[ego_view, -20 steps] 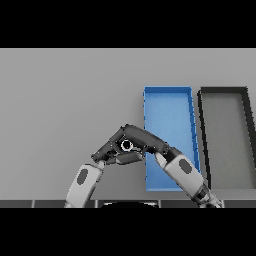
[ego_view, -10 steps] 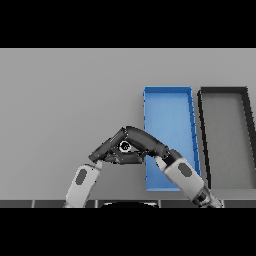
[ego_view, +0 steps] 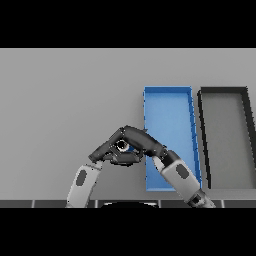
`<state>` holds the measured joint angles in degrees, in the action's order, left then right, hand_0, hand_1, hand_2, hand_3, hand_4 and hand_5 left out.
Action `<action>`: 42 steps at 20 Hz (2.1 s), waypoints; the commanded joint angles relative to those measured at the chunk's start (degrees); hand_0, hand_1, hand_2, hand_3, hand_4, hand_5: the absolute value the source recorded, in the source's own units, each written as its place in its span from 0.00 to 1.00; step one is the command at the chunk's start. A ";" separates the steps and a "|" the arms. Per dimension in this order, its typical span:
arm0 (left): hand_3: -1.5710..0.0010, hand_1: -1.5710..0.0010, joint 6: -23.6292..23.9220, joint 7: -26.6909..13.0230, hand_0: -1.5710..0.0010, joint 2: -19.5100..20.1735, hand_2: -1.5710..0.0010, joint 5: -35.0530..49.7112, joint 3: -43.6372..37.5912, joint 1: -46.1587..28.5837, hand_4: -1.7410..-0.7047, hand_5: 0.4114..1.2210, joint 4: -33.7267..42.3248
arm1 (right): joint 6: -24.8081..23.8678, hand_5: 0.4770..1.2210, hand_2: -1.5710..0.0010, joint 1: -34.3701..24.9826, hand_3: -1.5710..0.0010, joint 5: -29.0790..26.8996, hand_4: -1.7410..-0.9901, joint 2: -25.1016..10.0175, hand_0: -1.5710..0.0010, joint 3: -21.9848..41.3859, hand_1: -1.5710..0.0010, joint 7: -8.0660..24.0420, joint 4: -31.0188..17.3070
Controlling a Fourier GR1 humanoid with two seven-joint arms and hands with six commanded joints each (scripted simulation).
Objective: Pick up the blue pipe and place it into the blue bin.
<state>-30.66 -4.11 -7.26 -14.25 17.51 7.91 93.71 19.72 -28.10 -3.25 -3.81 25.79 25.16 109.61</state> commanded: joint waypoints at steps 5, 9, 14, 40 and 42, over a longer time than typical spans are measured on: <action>0.98 0.98 0.86 0.30 0.97 1.15 0.98 -0.95 -1.08 0.50 0.78 0.10 -0.98 | 1.84 1.00 0.00 2.17 0.00 -2.03 0.00 3.99 0.00 -2.52 0.00 1.15 0.64; 0.99 0.99 1.14 0.95 0.99 0.77 0.99 -1.83 -0.52 0.41 0.80 0.07 -2.16 | 0.35 1.00 0.00 -2.37 0.00 -8.69 0.00 8.36 0.00 -8.00 0.00 8.06 2.03; 1.00 1.00 0.59 -0.19 1.00 0.76 1.00 -1.45 -0.29 -0.27 0.81 0.04 -1.18 | -7.66 1.00 0.00 -18.64 0.00 -23.77 0.00 -1.51 0.00 -13.32 0.00 9.57 -1.88; 1.00 1.00 0.71 -1.40 1.00 1.94 1.00 -1.91 0.10 -2.29 0.83 0.02 0.91 | -26.95 1.00 0.00 9.42 0.00 -21.14 0.00 -26.02 0.00 -23.52 0.00 9.75 -5.63; 1.00 1.00 0.60 -1.34 1.00 1.96 1.00 -1.74 0.02 -2.10 0.82 0.01 0.82 | -31.86 1.00 0.00 11.93 0.04 -21.91 0.00 -29.65 0.00 -19.72 0.00 9.80 -5.61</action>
<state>-30.05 -5.44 -5.30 -15.99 17.53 5.81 94.53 -11.91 -16.13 -25.09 -33.46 6.07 34.97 103.98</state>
